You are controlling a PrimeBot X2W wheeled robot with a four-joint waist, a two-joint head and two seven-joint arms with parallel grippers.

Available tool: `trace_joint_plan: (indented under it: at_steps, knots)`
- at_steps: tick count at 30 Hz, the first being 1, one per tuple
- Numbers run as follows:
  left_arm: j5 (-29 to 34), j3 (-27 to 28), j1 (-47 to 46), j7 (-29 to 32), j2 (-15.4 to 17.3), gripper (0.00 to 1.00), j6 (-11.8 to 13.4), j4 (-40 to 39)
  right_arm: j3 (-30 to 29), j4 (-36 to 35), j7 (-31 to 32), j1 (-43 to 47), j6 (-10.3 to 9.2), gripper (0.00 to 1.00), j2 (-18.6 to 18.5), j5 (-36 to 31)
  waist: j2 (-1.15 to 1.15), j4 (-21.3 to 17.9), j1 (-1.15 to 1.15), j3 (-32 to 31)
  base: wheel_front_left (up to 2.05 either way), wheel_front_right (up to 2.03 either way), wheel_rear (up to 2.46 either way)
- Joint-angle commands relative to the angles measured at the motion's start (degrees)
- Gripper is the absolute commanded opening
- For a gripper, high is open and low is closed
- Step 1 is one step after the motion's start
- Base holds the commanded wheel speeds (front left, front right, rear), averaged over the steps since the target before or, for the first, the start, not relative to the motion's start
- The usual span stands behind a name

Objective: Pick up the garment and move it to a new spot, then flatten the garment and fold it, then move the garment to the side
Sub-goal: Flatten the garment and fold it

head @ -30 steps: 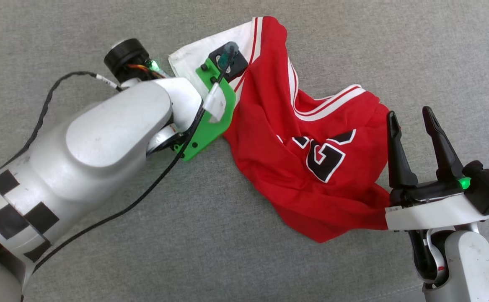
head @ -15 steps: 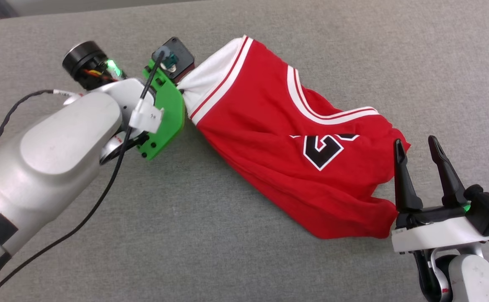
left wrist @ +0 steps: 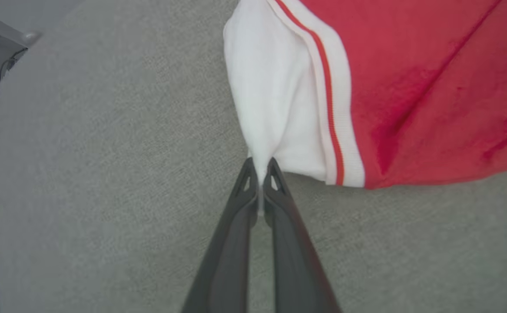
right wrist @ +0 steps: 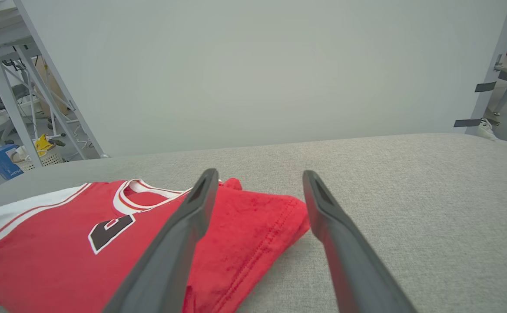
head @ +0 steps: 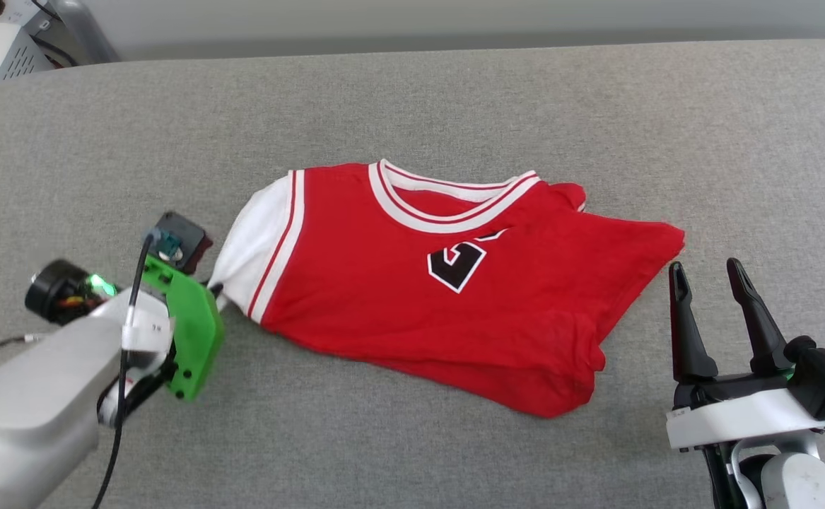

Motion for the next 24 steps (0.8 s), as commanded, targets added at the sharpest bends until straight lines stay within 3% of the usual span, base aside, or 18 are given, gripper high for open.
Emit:
trace_joint_plan:
  at_steps: [1, 11, 12, 13, 16, 20, 24]
  knots:
    - [-1.9, 0.4, 2.8, -0.9, -0.2, 0.00, 0.7, 0.2, -0.2, 0.2, -0.5, 0.6, -0.04, 1.00, -0.1, -0.4, 0.00, -0.2, 0.00, 0.1, 0.00, 0.00, 0.00]
    - [-6.4, 0.0, 11.8, -5.2, -6.6, 0.00, 0.5, 6.9, -1.3, 0.0, -0.5, 0.1, -0.04, 1.00, -0.1, -1.5, 0.00, -0.5, 0.00, -0.9, 0.00, 0.00, 0.00]
    - [-6.1, 0.2, 11.9, -6.6, -7.1, 0.42, 0.8, 7.4, -1.6, -0.1, -0.5, 0.0, -0.04, 1.00, -0.1, -1.9, 0.00, -0.4, 0.00, -1.3, 0.00, 0.00, 0.00]
    - [-5.8, 0.5, 12.0, -8.1, -7.5, 1.00, 1.2, 7.9, -1.7, -0.3, -0.5, -0.1, -0.04, 1.00, -0.1, -2.2, 0.00, -0.3, 0.00, -1.6, 0.00, 0.00, 0.00]
    - [-4.6, 2.0, 12.1, -13.7, -8.5, 1.00, 3.2, 8.6, -2.1, -1.0, -0.5, -0.8, -0.04, 1.00, -0.6, -3.2, 0.00, 0.0, 0.00, -2.7, 0.00, 0.00, 0.00]
    - [-2.2, 5.1, 12.8, -24.1, -9.0, 1.00, 8.5, 7.4, -3.1, -2.5, -0.5, -3.2, -0.04, 1.00, -2.9, -4.1, 0.00, 0.5, 0.00, -4.3, 0.00, 0.00, 0.00]
    - [-0.2, 8.3, 14.5, -28.0, -9.3, 1.00, 13.3, 4.7, -2.8, -2.6, -0.5, -6.5, -0.04, 1.00, -6.9, -3.8, 0.00, 1.2, 0.00, -5.4, 0.00, 0.00, 0.00]
